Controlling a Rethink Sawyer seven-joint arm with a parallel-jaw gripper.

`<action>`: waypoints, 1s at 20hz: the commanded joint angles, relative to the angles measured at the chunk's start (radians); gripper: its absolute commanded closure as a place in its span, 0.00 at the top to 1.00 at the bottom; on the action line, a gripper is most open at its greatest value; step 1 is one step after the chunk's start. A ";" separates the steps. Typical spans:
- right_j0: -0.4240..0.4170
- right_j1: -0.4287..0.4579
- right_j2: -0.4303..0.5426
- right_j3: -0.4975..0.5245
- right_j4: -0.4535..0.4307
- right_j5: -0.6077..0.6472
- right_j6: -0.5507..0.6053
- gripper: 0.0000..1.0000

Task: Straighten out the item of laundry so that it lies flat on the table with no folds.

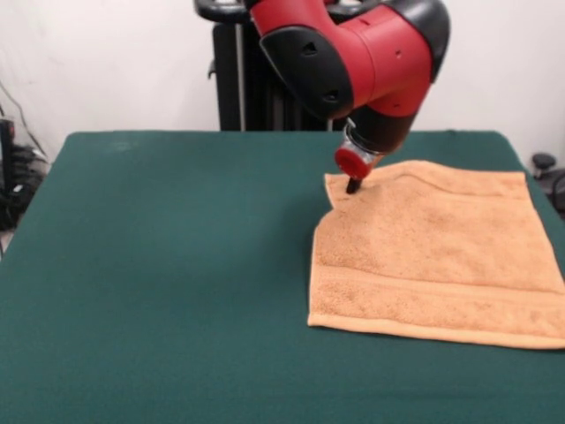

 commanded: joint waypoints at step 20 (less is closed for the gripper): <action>0.082 0.089 -0.260 -0.121 -0.030 0.239 0.007 0.00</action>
